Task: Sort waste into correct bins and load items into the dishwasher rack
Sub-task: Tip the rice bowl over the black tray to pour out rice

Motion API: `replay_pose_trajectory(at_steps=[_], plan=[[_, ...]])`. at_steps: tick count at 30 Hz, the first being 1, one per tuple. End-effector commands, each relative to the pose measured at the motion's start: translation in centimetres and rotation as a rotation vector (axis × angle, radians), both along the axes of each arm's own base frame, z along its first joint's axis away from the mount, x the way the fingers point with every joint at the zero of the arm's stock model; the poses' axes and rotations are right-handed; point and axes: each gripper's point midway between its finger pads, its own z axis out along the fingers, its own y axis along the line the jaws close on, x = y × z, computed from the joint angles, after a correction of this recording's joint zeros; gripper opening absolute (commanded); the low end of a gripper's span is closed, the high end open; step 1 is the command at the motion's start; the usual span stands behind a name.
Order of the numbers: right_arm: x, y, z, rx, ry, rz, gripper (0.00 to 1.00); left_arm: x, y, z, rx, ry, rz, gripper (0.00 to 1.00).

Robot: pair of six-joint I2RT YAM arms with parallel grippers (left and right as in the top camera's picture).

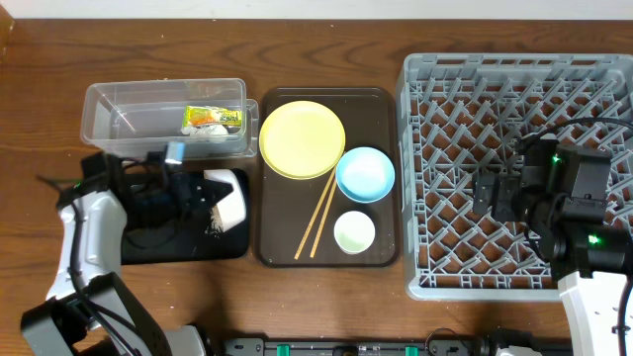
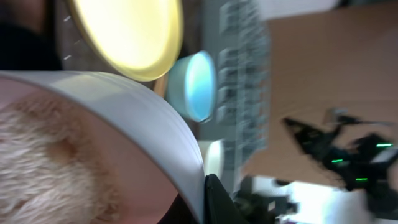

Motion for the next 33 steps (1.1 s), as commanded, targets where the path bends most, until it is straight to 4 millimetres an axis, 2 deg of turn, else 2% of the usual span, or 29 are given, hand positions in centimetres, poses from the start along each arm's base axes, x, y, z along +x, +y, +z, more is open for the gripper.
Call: replay_pose_trajectory(at_steps=[1,9,19,25,28,33], plan=[[0.3,0.8,0.9,0.008,-0.02,0.023,0.99,0.5,0.8,3.4,-0.185,-0.14,0.059,0.06],[0.2,0.8,0.8,0.008,-0.016,0.023,0.99,0.8,2.8,4.2,-0.243,-0.123,0.148,0.06],[0.1,0.8,0.8,0.009,-0.011,0.023,0.99,0.8,3.0,4.5,-0.345,0.02,0.19,0.06],[0.0,0.9,0.7,0.009,-0.008,0.023,0.99,0.8,3.0,4.5,-0.357,0.043,0.195,0.06],[0.0,0.9,0.7,0.009,-0.008,0.023,0.99,1.0,3.1,4.5,-0.341,0.013,0.19,0.06],[0.0,0.9,0.7,0.009,-0.008,0.023,0.99,2.0,3.8,4.5,-0.234,-0.174,0.155,0.06]])
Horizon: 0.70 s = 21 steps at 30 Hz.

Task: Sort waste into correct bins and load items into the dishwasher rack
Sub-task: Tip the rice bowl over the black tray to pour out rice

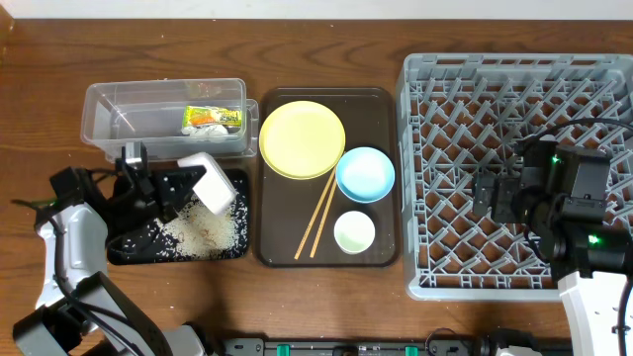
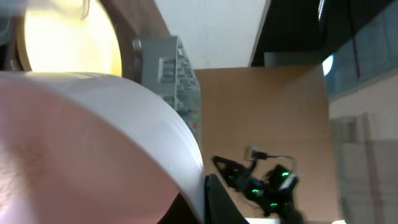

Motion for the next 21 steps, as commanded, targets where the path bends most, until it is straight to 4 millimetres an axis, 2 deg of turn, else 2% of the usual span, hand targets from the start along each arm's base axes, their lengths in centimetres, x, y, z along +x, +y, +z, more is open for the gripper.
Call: replay_pose_trajectory(at_steps=[1,3,6,7,9,11,15,21], plan=[[0.3,0.8,0.9,0.008,-0.022,0.023,0.99,0.4,0.4,0.5,0.049,-0.111,0.0,0.06],[0.3,0.8,0.9,0.008,-0.022,0.023,0.99,0.7,0.7,0.0,0.091,-0.119,0.002,0.06],[0.3,0.8,0.9,0.008,-0.022,0.023,0.99,0.7,0.9,-1.5,0.096,0.023,0.023,0.06],[0.3,0.8,0.9,0.008,-0.022,0.023,0.99,0.7,0.8,-1.4,0.069,0.055,0.026,0.06],[0.3,0.8,0.9,0.008,-0.022,0.023,0.99,0.6,0.5,0.5,-0.021,-0.016,0.008,0.06],[0.3,0.8,0.9,0.008,-0.022,0.023,0.99,0.7,0.6,0.5,-0.023,-0.009,0.01,0.06],[0.3,0.8,0.9,0.008,-0.022,0.023,0.99,0.8,1.1,-2.2,0.08,0.126,0.045,0.06],[0.3,0.8,0.9,0.008,-0.022,0.023,0.99,0.8,1.0,-2.1,0.084,0.121,0.043,0.06]])
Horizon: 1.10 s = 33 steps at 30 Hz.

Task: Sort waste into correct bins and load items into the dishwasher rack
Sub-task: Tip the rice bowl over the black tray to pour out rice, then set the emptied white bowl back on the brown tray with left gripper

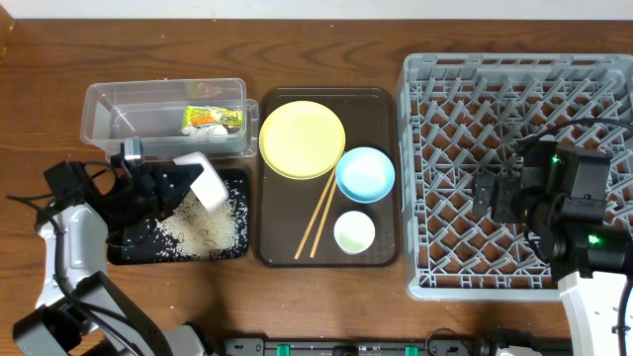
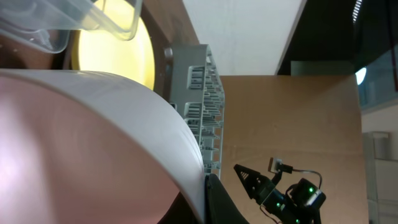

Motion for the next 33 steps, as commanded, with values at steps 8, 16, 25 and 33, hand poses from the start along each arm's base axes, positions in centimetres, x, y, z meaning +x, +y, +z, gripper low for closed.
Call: replay_pose_trajectory(at_steps=[8,16,25,33], plan=[[0.3,0.8,0.9,0.008,-0.023,0.023,0.99,-0.3,-2.0,1.4,0.15,-0.067,-0.052,0.06],[0.3,0.8,0.9,0.008,-0.023,0.023,0.99,-0.6,-8.4,0.1,0.554,-0.122,-0.228,0.06],[0.3,0.8,0.9,0.008,-0.022,0.023,0.99,-1.8,-15.9,-4.4,0.962,-0.199,-0.453,0.06],[0.3,0.8,0.9,0.008,-0.022,0.023,0.99,-3.3,-18.9,-9.0,1.116,-0.17,-0.598,0.09]])
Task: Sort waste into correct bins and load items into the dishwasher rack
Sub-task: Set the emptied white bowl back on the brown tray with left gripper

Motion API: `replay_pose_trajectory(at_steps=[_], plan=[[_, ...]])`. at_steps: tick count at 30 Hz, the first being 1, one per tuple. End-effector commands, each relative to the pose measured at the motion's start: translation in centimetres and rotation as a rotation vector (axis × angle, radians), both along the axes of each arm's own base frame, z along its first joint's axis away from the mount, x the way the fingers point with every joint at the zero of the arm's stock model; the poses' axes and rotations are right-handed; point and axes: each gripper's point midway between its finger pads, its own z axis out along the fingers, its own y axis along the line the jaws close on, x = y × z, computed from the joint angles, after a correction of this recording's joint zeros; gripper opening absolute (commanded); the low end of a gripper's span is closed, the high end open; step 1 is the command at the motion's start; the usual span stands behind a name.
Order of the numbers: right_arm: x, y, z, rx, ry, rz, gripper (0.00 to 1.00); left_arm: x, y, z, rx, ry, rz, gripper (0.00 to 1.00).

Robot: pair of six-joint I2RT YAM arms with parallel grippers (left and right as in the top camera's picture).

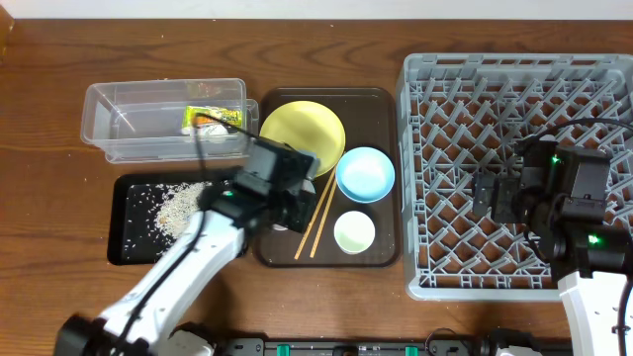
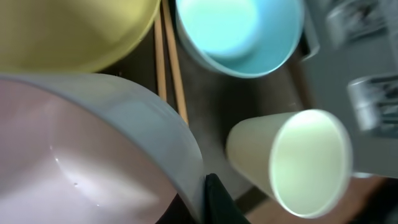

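Note:
My left gripper (image 2: 202,194) is shut on the rim of a white bowl with a pink inside (image 2: 93,155), which holds only a few grains. In the overhead view the left gripper (image 1: 282,193) hangs over the brown tray (image 1: 381,259), beside the chopsticks (image 1: 318,216); the arm hides the bowl. Below it lie a yellow plate (image 2: 74,31), a blue bowl (image 2: 239,31) and a pale green cup (image 2: 305,162). My right gripper (image 1: 492,196) hovers over the grey dishwasher rack (image 1: 514,79); its jaws are unclear.
A black tray (image 1: 134,232) at the left holds spilled rice (image 1: 173,203). Behind it stands a clear plastic bin (image 1: 148,124) with a green wrapper (image 1: 211,119) inside. The rack fills the right side of the wooden table (image 1: 49,79).
The left arm has moved right with the bowl, from over the black tray to over the brown tray by the chopsticks. The right arm has not moved.
First the left gripper held the bowl with rice in it, tipped over the black tray. Then rice lay spread in that tray while the bowl stayed tilted above it. Now the nearly empty bowl is held over the brown tray.

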Motion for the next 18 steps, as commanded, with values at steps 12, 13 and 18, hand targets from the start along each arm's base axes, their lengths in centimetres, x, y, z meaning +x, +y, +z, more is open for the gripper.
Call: replay_pose_trajectory(at_steps=[12,13,18], plan=[[0.2,0.8,0.8,0.009,-0.015,0.023,0.99,0.9,0.2,-3.7,0.127,0.044,0.011,0.36],[0.2,0.8,0.8,0.009,-0.015,0.023,0.99,1.1,0.1,-3.1,0.119,0.03,0.012,0.41],[0.2,0.8,0.8,0.008,-0.015,0.023,0.99,2.1,-0.7,1.8,0.053,-0.069,0.013,0.47]])
